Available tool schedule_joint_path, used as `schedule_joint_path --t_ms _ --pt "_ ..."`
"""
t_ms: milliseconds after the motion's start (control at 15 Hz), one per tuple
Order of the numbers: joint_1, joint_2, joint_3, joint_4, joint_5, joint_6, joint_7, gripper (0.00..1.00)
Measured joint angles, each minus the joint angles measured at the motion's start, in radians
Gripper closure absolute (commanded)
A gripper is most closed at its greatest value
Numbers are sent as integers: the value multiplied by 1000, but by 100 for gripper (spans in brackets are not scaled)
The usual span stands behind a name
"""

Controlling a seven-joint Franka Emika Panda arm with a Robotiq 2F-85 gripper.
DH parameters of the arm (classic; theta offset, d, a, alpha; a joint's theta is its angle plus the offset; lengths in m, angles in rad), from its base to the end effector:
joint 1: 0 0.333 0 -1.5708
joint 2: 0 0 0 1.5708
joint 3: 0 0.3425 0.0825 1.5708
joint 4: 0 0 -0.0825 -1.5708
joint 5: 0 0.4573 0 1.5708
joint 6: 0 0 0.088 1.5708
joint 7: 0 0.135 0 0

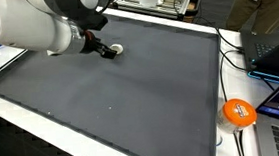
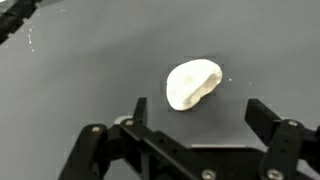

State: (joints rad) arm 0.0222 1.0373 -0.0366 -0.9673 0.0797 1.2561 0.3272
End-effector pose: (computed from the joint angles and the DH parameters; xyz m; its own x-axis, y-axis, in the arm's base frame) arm 0.7593 0.0097 0.1603 0.6848 -0.3154 -0.6569 -0.2640 -0.9476 0.1799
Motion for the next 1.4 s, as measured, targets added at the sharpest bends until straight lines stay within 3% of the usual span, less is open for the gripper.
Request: schedule_joint_path --t_ms 400,1400 --pt "4 87 2 110 0 -111 -12 0" --pt "11 149 9 239 0 -112 -81 0"
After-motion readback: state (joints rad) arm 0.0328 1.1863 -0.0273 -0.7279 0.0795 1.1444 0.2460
